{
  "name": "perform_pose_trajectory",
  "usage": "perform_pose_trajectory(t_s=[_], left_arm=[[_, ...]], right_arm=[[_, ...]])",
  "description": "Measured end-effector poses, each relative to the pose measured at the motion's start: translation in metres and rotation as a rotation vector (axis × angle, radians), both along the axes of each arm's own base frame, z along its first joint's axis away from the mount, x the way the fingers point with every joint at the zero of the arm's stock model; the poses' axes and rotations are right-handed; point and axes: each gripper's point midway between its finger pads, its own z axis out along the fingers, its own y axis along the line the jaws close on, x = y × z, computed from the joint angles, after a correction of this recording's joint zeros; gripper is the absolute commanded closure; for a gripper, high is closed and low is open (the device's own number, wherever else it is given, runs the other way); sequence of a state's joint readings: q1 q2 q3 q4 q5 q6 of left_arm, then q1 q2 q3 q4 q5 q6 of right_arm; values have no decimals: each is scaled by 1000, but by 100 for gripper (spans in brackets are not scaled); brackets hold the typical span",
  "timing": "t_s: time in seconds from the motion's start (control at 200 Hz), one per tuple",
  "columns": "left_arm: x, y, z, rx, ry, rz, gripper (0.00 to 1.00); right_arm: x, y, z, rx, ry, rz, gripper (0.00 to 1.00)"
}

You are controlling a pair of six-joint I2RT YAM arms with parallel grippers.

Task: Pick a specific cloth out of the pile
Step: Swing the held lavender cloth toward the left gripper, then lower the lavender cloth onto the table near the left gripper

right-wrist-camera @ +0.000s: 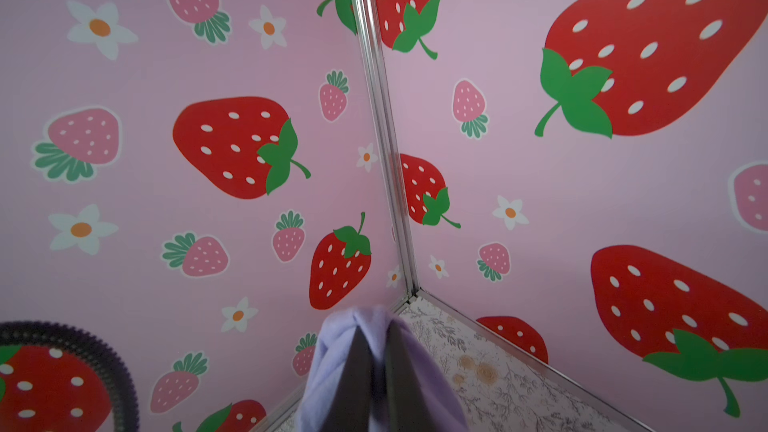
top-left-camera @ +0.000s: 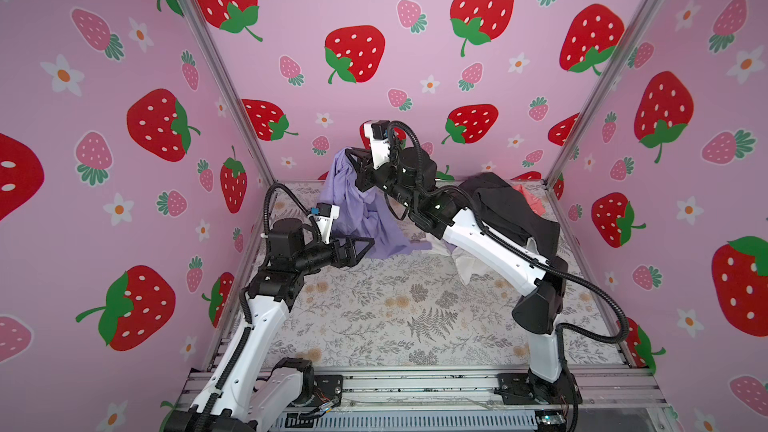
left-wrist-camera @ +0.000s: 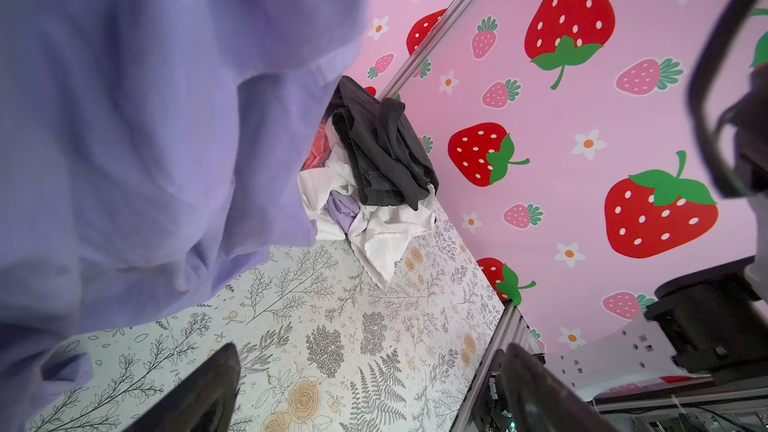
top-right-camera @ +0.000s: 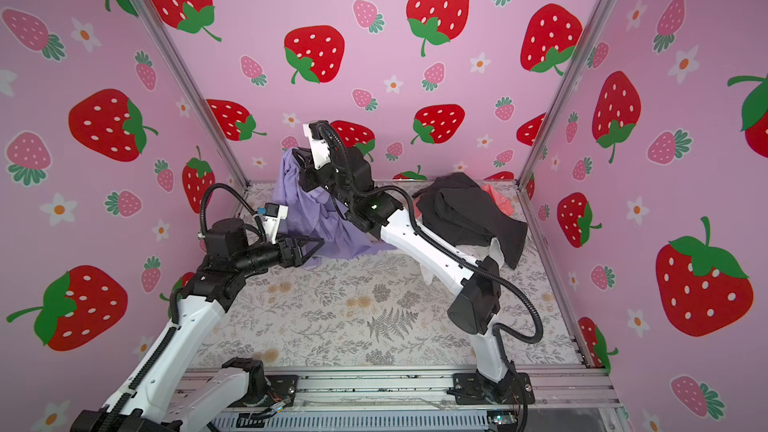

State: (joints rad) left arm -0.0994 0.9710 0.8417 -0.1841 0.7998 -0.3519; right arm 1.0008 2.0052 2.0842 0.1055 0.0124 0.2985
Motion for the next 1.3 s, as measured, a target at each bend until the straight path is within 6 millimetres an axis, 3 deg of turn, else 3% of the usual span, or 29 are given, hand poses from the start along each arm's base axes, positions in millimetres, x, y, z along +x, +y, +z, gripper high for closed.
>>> perform_pose_trajectory(t_s=[0.185,0.3,0.4,0.695,1.076,1.301], left_arm=[[0,0,0,1,-1,-1,1],[0,-1,0,1,-1,-2,1],[0,-1,0,2,-1,-1,1],[0,-1,0,2,-1,-1,1],[0,-1,-1,2,3,-2,1],[1,-1,-2,3,6,-3,1]], right_arm=[[11,2,-87,-139,124,-9,100],[15,-9,-125,-198,192,-24,100],[17,-26,-140,-218,231,-45,100],[17,-69,-154,-229,293,-102,100],[20,-88,-222,-359,442,-141,100],[32,-91,-269,-439,505,-179,91]])
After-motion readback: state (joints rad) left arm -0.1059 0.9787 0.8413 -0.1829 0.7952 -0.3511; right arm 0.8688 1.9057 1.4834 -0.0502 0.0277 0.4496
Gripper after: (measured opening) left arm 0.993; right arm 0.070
